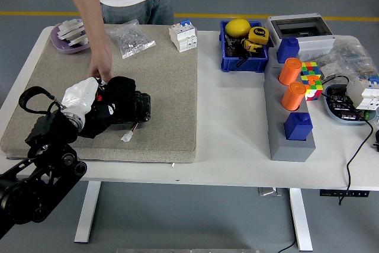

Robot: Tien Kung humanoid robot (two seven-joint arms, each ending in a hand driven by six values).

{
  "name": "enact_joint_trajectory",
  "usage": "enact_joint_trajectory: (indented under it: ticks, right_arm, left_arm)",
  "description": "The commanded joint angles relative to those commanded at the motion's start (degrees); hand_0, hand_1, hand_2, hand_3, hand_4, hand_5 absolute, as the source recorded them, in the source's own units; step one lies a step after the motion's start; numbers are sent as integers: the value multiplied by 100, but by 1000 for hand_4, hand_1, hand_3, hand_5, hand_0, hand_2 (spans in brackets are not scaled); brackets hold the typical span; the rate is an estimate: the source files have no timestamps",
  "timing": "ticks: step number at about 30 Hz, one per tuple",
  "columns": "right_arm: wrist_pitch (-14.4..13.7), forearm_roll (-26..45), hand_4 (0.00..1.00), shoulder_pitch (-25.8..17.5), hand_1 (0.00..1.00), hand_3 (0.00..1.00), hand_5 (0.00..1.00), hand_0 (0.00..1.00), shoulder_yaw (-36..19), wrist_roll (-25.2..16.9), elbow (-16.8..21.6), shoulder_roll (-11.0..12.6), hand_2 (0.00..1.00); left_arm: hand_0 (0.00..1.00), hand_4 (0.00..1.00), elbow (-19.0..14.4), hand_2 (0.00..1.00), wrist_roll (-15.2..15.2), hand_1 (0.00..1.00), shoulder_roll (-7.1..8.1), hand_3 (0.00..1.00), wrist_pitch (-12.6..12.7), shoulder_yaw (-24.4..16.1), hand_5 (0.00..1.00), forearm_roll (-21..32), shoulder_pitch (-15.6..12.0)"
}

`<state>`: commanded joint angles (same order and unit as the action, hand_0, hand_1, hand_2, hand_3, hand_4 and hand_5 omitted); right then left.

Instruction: Pick the rag up,wipe the panel,place it on the desk

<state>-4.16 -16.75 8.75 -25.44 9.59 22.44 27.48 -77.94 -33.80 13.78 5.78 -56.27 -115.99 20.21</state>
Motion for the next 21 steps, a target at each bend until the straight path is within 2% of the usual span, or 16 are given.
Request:
enact_joint_trajectory:
  ticks: [13,21]
  right_arm:
    - [0,10,998,22,532,623,608,734,18,-9,5,4,654]
    - [1,13,998,26,532,623,608,734,23,-10,6,1,654]
  left_arm:
    - [199,397,-196,555,-74,132,-89,546,-25,733,2,42,282]
    - [199,397,-156,555,-80,132,-120,546,-8,766,2,45,302]
